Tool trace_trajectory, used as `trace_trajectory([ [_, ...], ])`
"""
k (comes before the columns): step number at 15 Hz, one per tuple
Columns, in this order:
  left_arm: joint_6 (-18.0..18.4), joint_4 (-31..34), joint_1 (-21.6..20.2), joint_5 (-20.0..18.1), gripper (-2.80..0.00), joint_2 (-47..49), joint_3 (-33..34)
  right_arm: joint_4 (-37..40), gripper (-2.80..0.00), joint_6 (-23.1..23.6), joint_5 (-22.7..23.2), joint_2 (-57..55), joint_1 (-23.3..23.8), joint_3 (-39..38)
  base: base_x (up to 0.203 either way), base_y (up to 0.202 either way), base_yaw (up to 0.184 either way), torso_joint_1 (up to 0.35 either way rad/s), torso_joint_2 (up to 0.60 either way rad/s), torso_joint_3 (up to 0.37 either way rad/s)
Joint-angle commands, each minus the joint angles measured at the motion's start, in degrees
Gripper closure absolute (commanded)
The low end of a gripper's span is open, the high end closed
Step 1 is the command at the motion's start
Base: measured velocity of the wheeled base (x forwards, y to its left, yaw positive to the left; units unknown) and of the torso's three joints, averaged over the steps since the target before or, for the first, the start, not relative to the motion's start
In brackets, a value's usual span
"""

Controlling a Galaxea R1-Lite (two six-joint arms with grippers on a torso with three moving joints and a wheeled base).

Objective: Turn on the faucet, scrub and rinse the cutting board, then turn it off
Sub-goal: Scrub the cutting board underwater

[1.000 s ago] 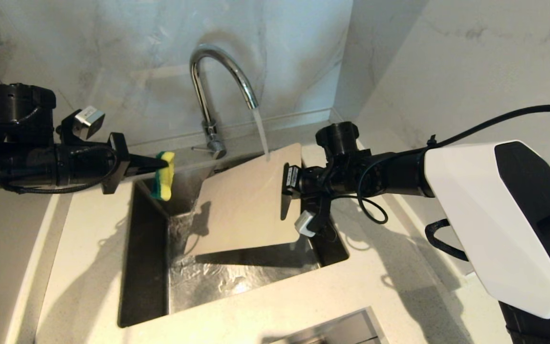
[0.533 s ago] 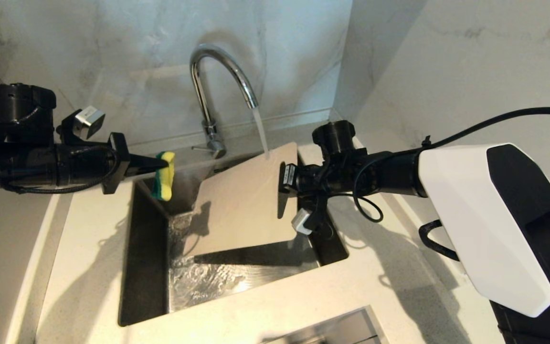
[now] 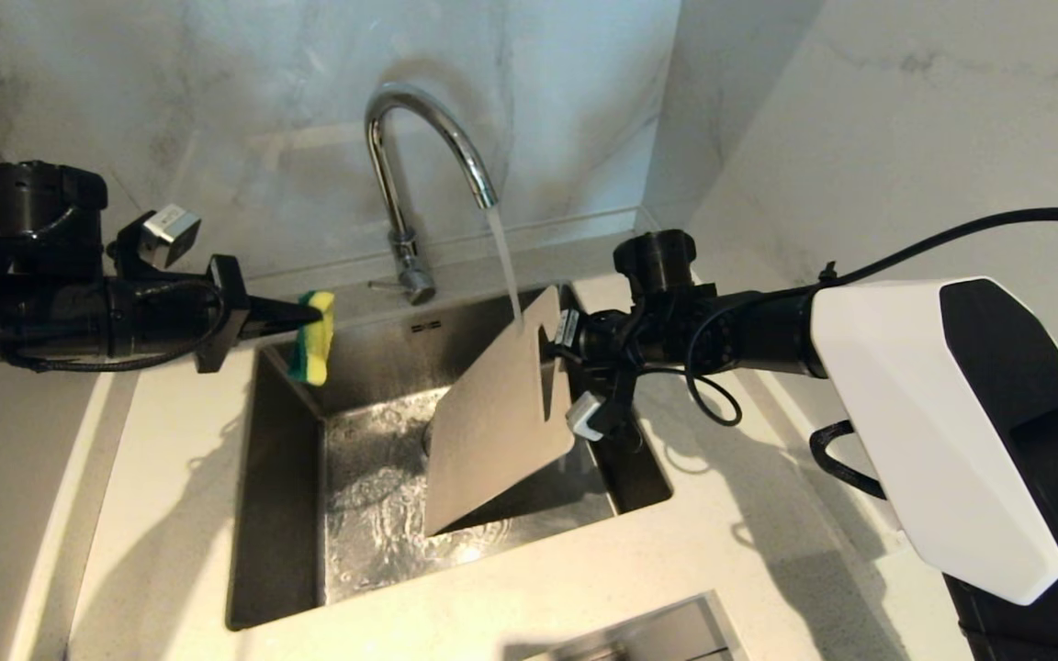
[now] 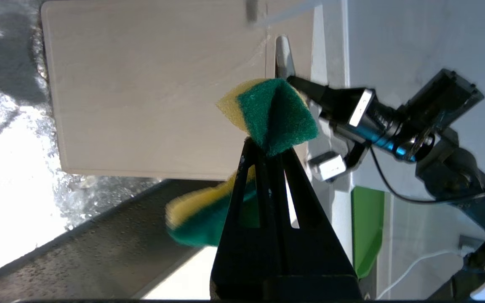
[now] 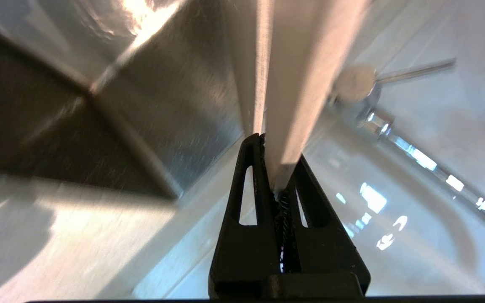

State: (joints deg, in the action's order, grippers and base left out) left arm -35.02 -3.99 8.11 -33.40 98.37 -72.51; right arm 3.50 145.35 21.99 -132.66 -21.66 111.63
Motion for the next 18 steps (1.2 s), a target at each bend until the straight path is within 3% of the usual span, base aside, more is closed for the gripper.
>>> trace_trajectory([
  [1,-0.2,-0.1,0.0,-0.2,0.00,0.3,0.0,0.3,0.00,0.9,0.4,0.4,-0.1,-0.2,0.000,0.000,0.000,0.000,0.00,0.000],
  [18,-0.1,-0.1,1.7,-0.1,0.00,0.4,1.1,1.8,0.00,-0.5,0.4,13.1,-0.2,-6.3,0.000,0.000,0.000,0.000,0.00,0.000],
])
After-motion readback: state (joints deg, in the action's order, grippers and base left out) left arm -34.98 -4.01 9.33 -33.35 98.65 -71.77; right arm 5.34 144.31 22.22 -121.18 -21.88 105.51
